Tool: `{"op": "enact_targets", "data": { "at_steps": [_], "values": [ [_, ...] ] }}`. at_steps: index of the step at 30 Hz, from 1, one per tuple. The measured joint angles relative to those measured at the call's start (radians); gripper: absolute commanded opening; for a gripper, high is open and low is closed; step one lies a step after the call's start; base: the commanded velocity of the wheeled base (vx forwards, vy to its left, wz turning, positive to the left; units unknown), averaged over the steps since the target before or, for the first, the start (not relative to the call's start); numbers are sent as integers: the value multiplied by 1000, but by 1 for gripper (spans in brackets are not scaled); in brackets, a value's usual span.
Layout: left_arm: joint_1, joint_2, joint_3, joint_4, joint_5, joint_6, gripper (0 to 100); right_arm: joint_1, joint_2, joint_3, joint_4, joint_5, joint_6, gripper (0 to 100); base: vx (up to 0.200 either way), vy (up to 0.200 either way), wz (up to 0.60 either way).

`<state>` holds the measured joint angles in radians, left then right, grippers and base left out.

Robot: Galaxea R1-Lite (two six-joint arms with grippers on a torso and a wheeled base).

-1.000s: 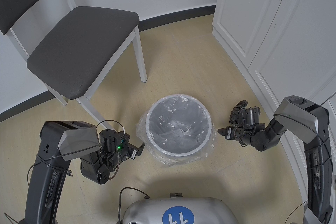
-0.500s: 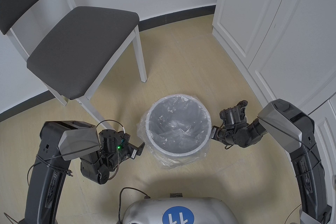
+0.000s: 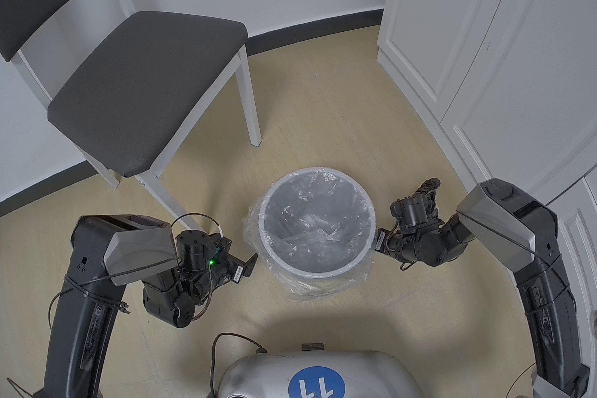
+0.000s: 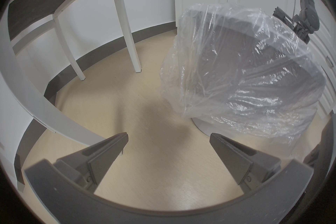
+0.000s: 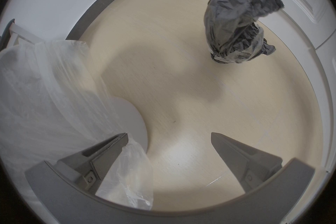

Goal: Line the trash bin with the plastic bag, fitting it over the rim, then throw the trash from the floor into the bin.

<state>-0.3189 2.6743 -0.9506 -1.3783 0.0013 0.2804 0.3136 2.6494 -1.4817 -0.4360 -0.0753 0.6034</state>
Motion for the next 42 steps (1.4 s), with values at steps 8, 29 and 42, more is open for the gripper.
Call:
{"op": "enact_targets", "data": {
  "at_steps": [8,29,42],
  "values": [
    [-5,-1,10,-2,0,-1,100,-17,-12,43,-5,-7,-18,100,0,0,0],
    [16,-58,70,-144,1,120,100,-58,-98,356,-442,-18,-397,100,0,0,0],
    [-1,-274,197,-155,55,139,100,-67,-131,556,-649,-25,-595,100,0,0,0]
  ]
}}
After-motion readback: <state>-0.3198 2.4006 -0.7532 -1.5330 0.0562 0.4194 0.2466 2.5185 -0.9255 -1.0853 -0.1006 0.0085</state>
